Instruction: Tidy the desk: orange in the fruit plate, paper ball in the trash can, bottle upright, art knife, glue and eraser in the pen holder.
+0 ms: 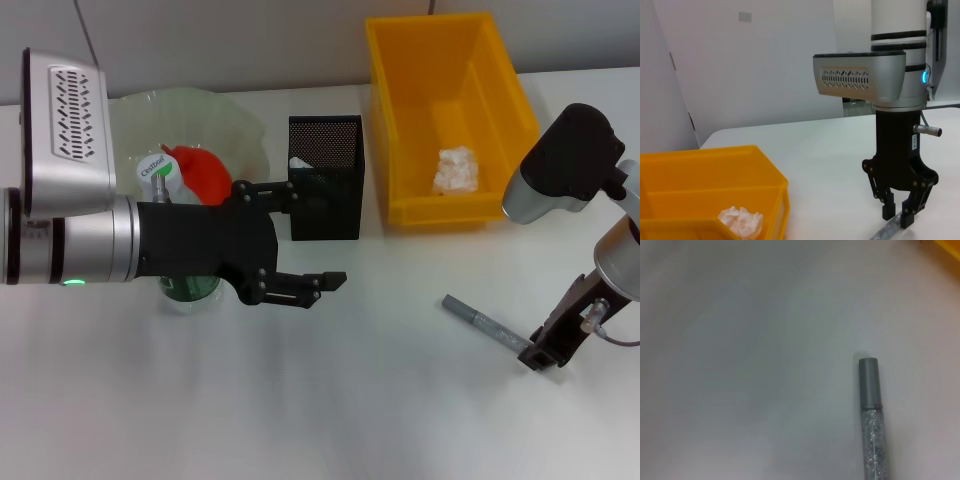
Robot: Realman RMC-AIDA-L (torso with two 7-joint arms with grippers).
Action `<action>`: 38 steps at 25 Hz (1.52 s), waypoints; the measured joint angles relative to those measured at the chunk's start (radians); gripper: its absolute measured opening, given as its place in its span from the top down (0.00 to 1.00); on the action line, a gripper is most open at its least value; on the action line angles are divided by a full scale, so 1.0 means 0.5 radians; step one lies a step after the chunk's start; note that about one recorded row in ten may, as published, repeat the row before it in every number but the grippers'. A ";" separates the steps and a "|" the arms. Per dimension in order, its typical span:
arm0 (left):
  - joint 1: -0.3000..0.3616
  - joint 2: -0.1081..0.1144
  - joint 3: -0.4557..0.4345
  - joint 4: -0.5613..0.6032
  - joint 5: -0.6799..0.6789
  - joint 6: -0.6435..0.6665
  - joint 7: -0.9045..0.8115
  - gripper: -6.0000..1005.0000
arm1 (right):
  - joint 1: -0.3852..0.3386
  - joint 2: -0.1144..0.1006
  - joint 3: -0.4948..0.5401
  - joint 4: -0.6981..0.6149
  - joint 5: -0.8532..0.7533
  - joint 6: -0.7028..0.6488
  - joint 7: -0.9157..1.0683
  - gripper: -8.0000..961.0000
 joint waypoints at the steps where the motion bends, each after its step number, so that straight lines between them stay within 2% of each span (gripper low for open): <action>1: 0.000 0.000 0.000 0.000 0.000 0.000 0.000 0.19 | 0.000 0.000 0.000 0.001 0.000 0.000 0.000 0.75; 24: 0.000 0.002 0.001 0.000 0.000 -0.002 0.002 0.19 | 0.025 0.003 -0.003 0.050 -0.034 0.030 0.001 0.83; 38: -0.009 0.002 -0.004 0.000 0.000 -0.046 0.008 0.19 | -0.102 0.007 -0.003 -0.208 -0.024 0.030 0.001 0.85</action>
